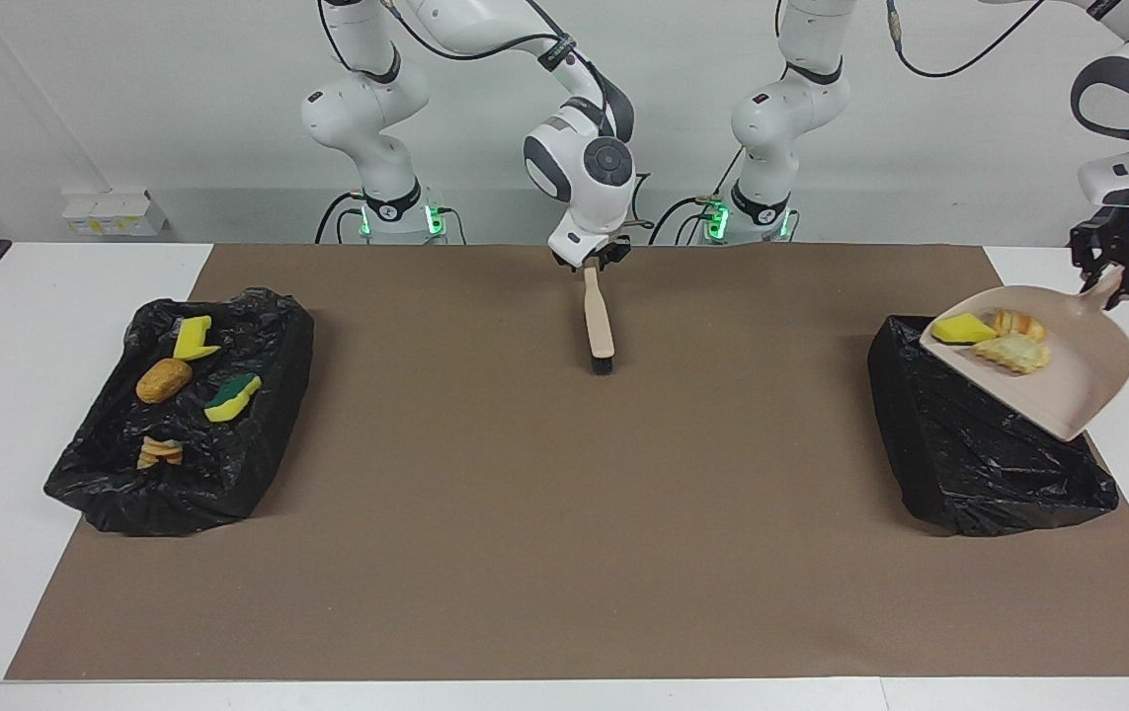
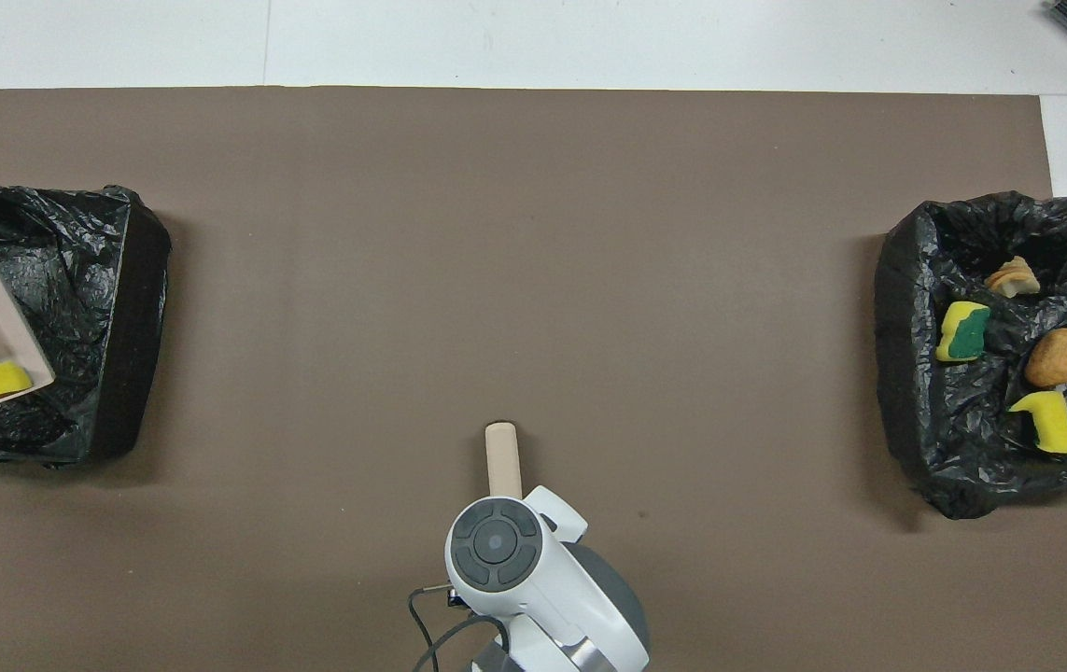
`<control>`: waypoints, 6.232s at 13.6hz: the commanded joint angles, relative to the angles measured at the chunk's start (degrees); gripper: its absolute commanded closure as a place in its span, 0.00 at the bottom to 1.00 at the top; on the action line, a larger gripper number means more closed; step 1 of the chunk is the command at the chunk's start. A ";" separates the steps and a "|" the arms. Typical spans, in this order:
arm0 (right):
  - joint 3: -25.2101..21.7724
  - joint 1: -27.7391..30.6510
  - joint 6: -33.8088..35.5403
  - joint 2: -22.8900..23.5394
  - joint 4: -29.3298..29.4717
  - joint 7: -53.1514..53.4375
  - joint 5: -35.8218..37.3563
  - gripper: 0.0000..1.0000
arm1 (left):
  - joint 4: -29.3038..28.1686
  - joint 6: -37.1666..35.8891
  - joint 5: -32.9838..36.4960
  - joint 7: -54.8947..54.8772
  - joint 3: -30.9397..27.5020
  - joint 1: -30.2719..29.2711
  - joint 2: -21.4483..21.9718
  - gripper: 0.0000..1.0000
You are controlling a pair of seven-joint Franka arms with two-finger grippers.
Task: Sweep and dump trash in bin
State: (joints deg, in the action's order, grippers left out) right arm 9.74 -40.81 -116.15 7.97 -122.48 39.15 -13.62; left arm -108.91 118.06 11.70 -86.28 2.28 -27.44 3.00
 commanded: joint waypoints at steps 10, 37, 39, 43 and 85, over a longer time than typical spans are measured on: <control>-0.43 22.42 21.58 -4.28 20.34 -16.37 4.11 0.00 | 4.94 -8.00 30.47 11.63 -0.87 7.04 -4.76 1.00; -3.86 45.82 29.05 -4.01 34.85 -33.53 12.83 0.00 | 9.94 -13.92 -5.71 71.65 1.41 39.11 -8.97 1.00; -3.77 45.82 29.05 -4.01 34.85 -33.62 12.83 0.00 | 14.58 -13.74 -5.55 82.07 1.41 44.55 -15.18 1.00; -3.77 45.82 29.05 -4.01 34.85 -33.62 12.83 0.00 | 20.58 -3.93 -6.16 102.31 1.41 53.80 -26.54 1.00; -3.86 45.82 29.05 -4.01 34.85 -33.62 12.83 0.00 | 18.82 -29.39 -11.51 84.69 -1.49 30.69 2.71 0.00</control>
State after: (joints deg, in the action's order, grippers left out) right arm 5.61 4.40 -86.67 3.45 -88.44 6.33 0.30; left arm -90.41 88.97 2.40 -1.17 1.10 3.87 5.59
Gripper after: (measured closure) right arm 0.000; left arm 0.000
